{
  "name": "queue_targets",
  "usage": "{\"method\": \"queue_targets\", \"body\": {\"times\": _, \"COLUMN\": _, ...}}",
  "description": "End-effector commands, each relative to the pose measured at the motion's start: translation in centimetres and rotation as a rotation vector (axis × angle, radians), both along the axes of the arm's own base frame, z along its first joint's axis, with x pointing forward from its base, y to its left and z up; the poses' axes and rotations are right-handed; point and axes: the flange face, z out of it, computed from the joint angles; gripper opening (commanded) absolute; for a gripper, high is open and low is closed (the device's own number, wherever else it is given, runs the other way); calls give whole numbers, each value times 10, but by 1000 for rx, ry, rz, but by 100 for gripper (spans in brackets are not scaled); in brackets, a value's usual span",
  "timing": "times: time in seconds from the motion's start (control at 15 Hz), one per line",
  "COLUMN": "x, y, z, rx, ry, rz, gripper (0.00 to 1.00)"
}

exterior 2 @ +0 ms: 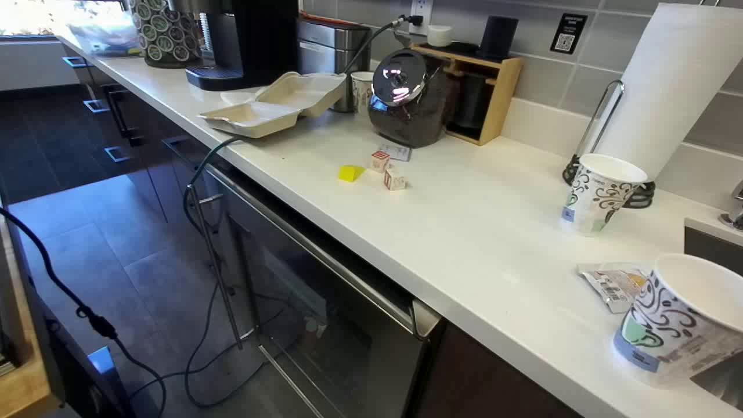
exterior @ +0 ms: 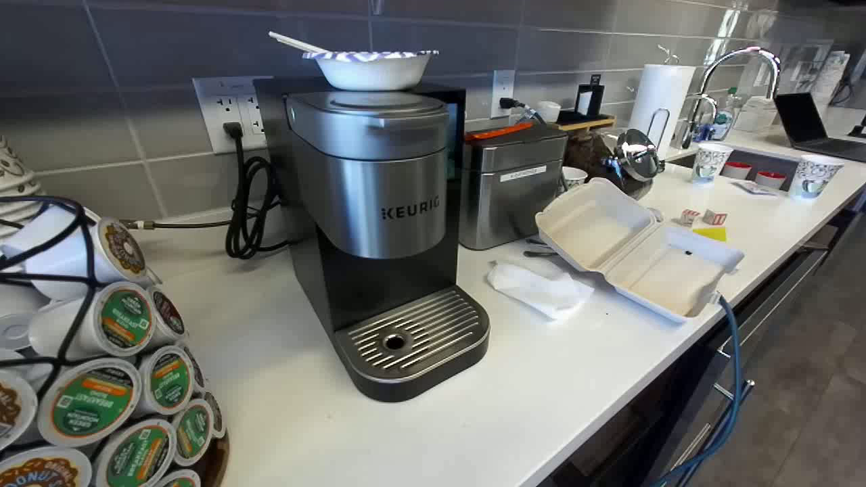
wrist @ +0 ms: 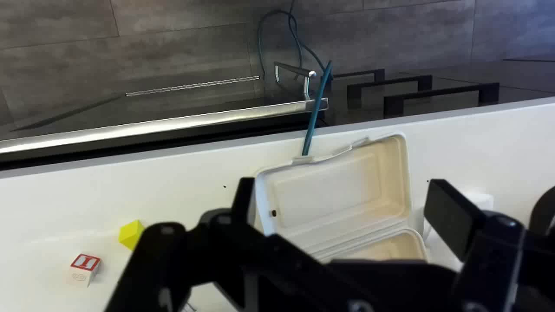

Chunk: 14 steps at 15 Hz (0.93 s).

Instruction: Move the lunch pack to the right

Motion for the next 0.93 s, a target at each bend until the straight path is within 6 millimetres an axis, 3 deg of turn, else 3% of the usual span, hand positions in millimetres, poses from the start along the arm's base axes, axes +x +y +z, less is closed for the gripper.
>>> {"method": "queue_targets", "body": {"times": 0.0, "x": 0, "y": 0, "z": 0, "rx": 0, "ry": 1, "rz": 0, "gripper": 100}}
{"method": "queue_targets", "body": {"times": 0.33, "x": 0, "y": 0, "z": 0, "rx": 0, "ry": 0, "rz": 0, "gripper": 100}}
{"method": "queue_targets", "body": {"times": 0.53, "x": 18, "y": -57, "z": -10, "rx": 56, "ry": -32, "rz": 122, "gripper": 100}}
{"method": "queue_targets", "body": {"times": 0.73, "x": 41, "y": -101, "z": -26, "rx": 93, "ry": -48, "rz": 265, "gripper": 100}}
{"method": "queue_targets", "body": {"times": 0.87, "x": 63, "y": -120, "z": -38, "rx": 149, "ry": -54, "rz": 354, "gripper": 100}}
